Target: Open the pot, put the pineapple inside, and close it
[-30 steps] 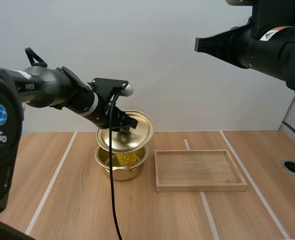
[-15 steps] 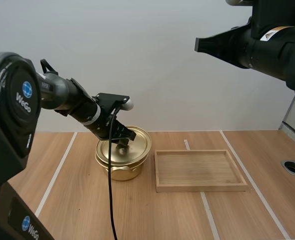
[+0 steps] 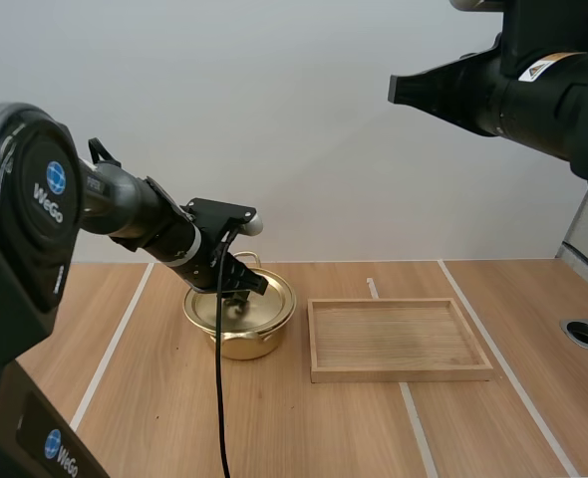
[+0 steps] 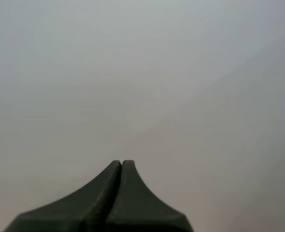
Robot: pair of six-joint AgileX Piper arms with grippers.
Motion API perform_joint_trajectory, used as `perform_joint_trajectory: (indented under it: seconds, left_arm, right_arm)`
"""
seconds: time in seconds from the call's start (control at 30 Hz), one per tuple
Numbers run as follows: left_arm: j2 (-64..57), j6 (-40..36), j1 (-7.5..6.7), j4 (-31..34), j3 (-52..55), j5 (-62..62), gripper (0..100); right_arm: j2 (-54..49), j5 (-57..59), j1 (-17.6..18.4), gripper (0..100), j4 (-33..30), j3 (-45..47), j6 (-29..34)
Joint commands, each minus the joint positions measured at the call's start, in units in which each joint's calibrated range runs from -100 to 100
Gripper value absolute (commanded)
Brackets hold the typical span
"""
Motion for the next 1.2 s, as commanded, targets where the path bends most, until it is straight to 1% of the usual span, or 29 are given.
perform_joint_trajectory:
  seconds: [0.0,0.43,0.47,0.5,0.53,0.57,0.6,0.63,0.67,0.73,0.9,1.0,1.17]
  left_arm:
    - [0.43,0.58,-0.04,2.82,1.64,2.44,0]
    - [0.43,0.59,-0.04,1.59,1.64,2.44,0]
    - [0.43,0.59,-0.04,1.59,1.64,2.44,3]
    - [0.43,0.59,-0.04,1.59,1.64,2.44,9]
    - [0.43,0.86,-0.04,1.24,1.64,2.44,20]
    - [0.43,1.41,-0.04,0.66,1.64,2.44,36]
    - [0.43,1.72,-0.04,-0.08,1.64,2.44,53]
    - [0.29,2.31,-0.04,-1.27,1.52,2.29,79]
    - [0.17,2.43,-0.04,-2.67,1.40,2.29,100]
    - [0.17,2.07,-0.04,-4.63,0.82,1.94,100]
    - [-1.00,0.53,-0.04,-3.83,-0.77,2.30,100]
    - [-4.16,0.53,-0.04,-4.09,-1.20,1.14,100]
    - [-13.03,0.53,-0.04,-4.30,-1.93,-4.00,100]
  right_arm:
    - [-0.63,-1.22,-0.16,0,0.13,0.14,0.19]
    - [-0.63,-1.22,-0.16,0,0.13,0.14,0.19]
    - [-0.63,-1.22,-0.16,0,0.13,0.14,0.19]
    - [-0.63,-1.22,-0.16,0,0.13,0.14,0.19]
    - [-0.63,-1.22,-0.16,0,0.13,0.14,0.19]
    - [-0.63,-1.22,-0.16,0,0.13,0.14,0.19]
    - [-0.63,-1.22,-0.16,0,0.13,0.14,0.19]
    - [-0.63,-1.22,-0.16,0,0.13,0.14,0.19]
    - [-0.63,-1.22,-0.16,0,0.13,0.14,0.19]
    - [-0.63,-1.22,-0.16,0,0.13,0.14,0.19]
    - [-0.63,-1.22,-0.16,0,0.13,0.14,0.19]
    - [-0.63,-1.22,-0.16,0,0.13,0.14,0.19]
    - [-0.63,-1.22,-0.16,0,0.13,0.14,0.19]
